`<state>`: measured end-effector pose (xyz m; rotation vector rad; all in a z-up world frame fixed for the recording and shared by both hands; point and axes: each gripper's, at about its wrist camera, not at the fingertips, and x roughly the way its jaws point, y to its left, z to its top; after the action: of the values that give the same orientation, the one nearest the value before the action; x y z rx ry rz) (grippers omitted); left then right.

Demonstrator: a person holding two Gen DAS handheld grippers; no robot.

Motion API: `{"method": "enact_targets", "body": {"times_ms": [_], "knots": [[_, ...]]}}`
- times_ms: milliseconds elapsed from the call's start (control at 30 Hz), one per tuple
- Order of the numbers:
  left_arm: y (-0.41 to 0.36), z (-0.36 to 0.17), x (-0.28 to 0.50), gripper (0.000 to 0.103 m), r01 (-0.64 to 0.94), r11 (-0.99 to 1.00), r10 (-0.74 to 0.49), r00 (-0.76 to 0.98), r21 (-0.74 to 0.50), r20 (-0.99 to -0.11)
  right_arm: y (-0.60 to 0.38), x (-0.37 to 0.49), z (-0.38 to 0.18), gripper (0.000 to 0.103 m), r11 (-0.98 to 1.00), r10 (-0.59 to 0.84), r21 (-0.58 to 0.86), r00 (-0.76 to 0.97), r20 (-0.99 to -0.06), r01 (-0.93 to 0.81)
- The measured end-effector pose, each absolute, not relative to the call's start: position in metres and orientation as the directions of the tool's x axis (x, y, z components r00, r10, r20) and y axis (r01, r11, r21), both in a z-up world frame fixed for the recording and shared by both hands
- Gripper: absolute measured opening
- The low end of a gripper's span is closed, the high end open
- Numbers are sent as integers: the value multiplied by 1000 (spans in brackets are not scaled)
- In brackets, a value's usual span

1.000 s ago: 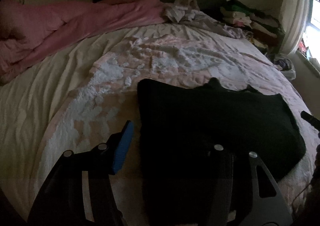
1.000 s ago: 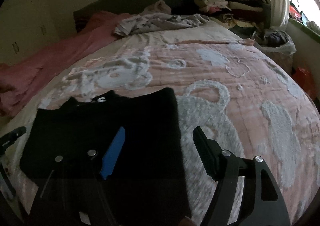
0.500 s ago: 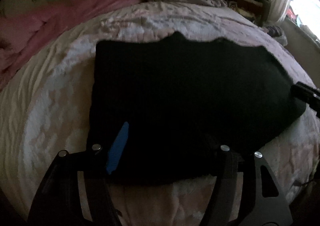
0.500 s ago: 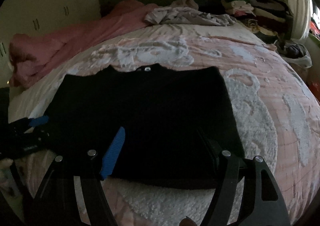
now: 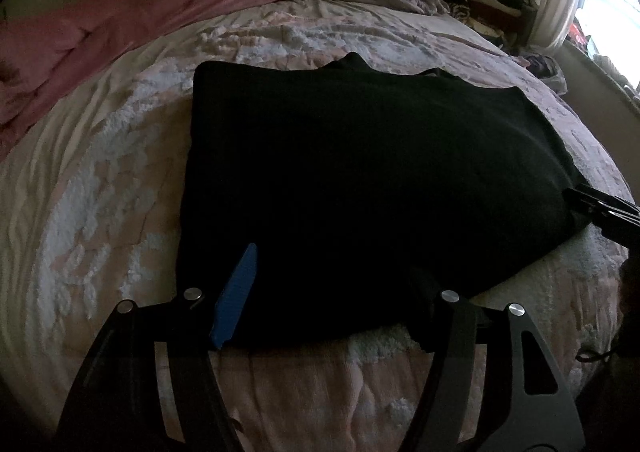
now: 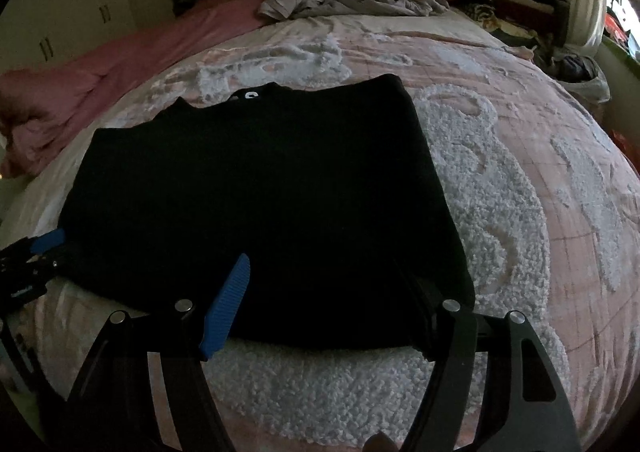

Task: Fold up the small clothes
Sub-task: 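Lift both grippers off the folded black shirt and pull back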

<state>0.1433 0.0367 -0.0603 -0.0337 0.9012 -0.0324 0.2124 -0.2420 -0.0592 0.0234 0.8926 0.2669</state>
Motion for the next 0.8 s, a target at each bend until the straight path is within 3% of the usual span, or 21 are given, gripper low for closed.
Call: {"method": "enact_targets", "body": {"times_ms": [500, 800], "knots": [[42, -51, 134, 58, 1, 996, -74, 620, -94, -781, -244, 194, -50, 74, 965, 258, 165, 608, -751, -205], [42, -42, 128, 63, 0, 994, -85, 626, -109, -775, -249, 181, -40, 89, 961, 277, 200, 631, -724, -193]]}}
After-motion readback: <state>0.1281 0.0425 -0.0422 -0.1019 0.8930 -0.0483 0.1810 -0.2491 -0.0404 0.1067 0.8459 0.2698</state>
